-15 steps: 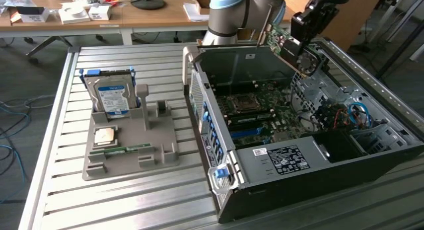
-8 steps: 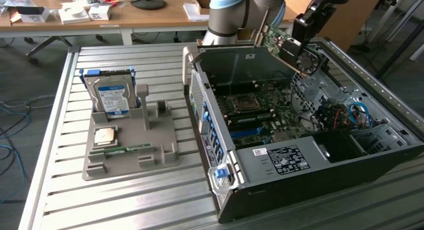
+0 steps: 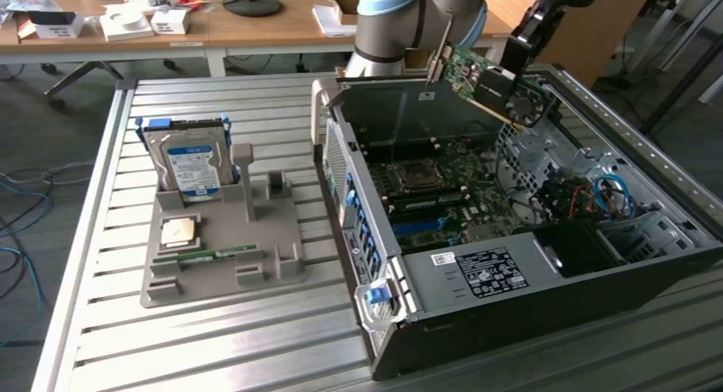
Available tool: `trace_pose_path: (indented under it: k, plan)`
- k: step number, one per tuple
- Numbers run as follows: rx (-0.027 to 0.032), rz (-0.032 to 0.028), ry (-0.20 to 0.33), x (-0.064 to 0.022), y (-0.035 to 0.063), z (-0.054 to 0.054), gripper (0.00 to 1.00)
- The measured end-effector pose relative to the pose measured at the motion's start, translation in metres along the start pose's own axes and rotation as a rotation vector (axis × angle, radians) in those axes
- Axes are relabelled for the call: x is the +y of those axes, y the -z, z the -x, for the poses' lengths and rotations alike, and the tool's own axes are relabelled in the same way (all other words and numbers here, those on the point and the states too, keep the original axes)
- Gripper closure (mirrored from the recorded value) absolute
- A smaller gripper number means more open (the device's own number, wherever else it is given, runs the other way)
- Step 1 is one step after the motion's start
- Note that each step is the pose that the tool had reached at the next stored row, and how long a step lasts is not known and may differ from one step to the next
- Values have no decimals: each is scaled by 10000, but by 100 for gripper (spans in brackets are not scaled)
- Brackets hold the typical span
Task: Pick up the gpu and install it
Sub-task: 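Insert the gpu into the slot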
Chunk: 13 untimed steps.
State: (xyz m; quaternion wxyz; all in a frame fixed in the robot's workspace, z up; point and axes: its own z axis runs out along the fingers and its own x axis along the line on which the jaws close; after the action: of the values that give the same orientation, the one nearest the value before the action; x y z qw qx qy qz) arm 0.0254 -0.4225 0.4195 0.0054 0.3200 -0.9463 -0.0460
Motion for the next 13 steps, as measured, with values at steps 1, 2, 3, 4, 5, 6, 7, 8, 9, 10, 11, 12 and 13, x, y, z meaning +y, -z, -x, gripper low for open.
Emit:
trace_pose_path:
  k: [1, 2, 3, 4, 5, 6, 7, 8, 9, 10, 11, 12, 13]
  plan:
    - [17, 3, 183, 0, 0, 0, 74]
    - [33, 7, 357, 0, -1, 0, 74]
    - [48, 10, 530, 0, -1, 0, 74]
    - [64, 14, 703, 0, -1, 0, 74]
    - [80, 17, 876, 0, -1, 0, 74]
    - [96, 21, 1049, 0, -2, 0, 74]
    - [112, 24, 1239, 0, -2, 0, 74]
    - [128, 27, 1412, 0, -2, 0, 74]
    - [144, 31, 1586, 0, -2, 0, 74]
    - [159, 34, 1760, 0, -3, 0, 74]
    - [176, 37, 1936, 0, -3, 0, 74]
    - [192, 41, 2111, 0, -3, 0, 74]
    - [209, 45, 2298, 0, -3, 0, 74]
